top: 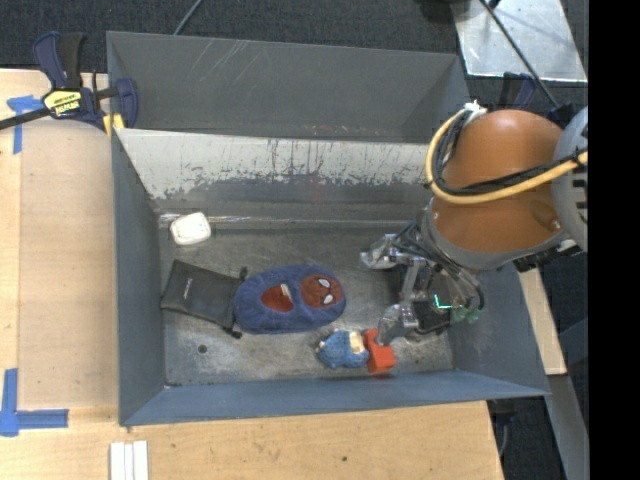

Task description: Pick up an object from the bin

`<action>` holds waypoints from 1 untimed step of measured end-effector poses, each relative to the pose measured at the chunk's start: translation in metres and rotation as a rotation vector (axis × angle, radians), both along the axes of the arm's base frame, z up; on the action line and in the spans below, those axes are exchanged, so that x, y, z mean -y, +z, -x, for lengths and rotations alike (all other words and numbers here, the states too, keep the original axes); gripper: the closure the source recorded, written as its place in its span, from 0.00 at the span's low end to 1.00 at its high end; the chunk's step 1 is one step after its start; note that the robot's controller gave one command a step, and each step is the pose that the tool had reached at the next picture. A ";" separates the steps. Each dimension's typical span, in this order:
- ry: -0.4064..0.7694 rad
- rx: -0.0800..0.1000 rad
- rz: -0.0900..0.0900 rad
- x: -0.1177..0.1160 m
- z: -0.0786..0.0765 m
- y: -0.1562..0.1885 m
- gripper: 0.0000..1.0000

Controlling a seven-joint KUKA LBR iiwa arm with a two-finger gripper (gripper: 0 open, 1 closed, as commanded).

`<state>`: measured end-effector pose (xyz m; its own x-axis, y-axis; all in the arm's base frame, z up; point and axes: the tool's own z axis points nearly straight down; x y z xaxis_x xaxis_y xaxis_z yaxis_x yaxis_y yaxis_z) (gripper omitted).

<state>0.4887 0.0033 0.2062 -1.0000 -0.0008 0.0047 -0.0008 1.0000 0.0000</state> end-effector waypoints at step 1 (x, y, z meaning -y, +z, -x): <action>0.500 0.010 0.004 -0.054 -0.034 -0.117 0.00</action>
Offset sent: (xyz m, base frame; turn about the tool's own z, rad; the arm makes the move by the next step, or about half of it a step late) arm 0.0315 0.0615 -0.1352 -0.5120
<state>0.5223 0.0575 0.0895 -0.8771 -0.4804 -0.0038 -0.4803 0.8771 -0.0063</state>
